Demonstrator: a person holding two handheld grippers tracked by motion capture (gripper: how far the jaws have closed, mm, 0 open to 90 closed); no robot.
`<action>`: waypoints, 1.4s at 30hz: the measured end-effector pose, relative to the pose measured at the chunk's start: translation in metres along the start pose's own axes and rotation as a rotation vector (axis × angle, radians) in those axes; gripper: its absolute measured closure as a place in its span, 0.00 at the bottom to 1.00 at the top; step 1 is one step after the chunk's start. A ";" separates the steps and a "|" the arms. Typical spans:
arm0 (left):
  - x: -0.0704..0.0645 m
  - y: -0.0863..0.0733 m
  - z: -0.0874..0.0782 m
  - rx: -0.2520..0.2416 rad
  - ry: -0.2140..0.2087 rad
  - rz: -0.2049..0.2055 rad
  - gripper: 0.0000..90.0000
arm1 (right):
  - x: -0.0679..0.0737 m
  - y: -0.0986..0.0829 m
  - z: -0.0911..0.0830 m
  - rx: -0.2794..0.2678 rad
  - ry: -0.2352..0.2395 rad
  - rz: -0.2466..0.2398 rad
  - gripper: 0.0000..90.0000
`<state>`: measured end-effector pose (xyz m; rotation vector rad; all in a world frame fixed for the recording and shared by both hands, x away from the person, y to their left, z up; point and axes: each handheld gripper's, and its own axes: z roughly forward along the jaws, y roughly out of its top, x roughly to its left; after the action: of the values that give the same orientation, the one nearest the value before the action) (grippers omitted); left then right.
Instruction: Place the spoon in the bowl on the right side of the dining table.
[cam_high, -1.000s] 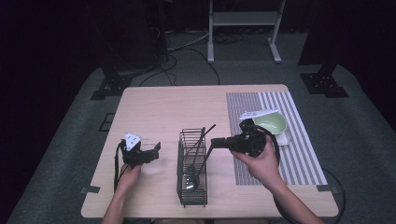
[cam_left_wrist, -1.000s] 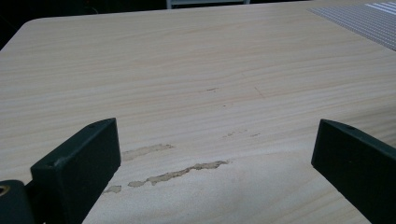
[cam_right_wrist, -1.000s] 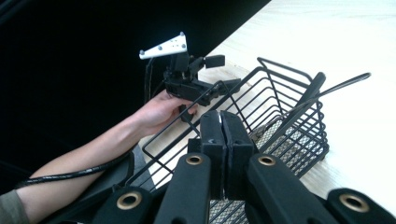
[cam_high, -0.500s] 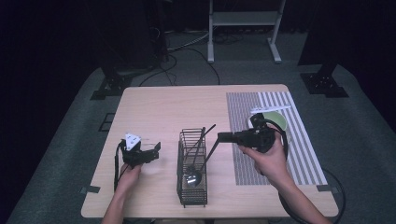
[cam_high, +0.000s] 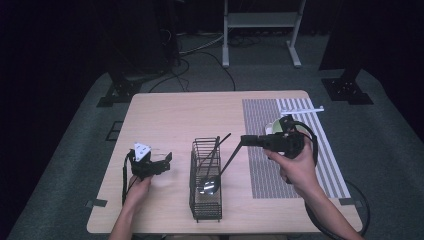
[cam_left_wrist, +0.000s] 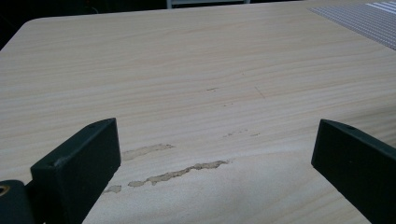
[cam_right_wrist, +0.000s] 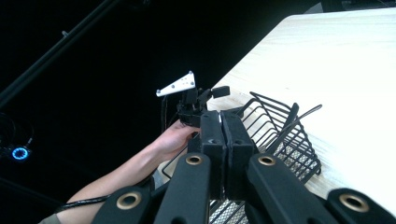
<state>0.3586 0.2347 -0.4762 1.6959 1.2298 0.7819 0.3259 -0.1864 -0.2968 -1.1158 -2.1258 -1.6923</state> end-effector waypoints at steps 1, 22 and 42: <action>0.000 0.000 0.000 0.000 0.000 0.000 0.00 | 0.000 0.000 0.000 0.000 0.000 0.000 0.98; 0.000 0.000 0.000 0.001 0.001 0.001 0.00 | -0.016 0.000 -0.043 -0.070 0.006 0.067 0.98; 0.000 0.000 0.000 0.003 0.003 0.002 0.00 | -0.049 -0.021 -0.071 -0.082 -0.089 0.123 0.98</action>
<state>0.3588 0.2345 -0.4762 1.6996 1.2320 0.7845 0.3256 -0.2728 -0.3183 -1.3395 -2.0083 -1.7178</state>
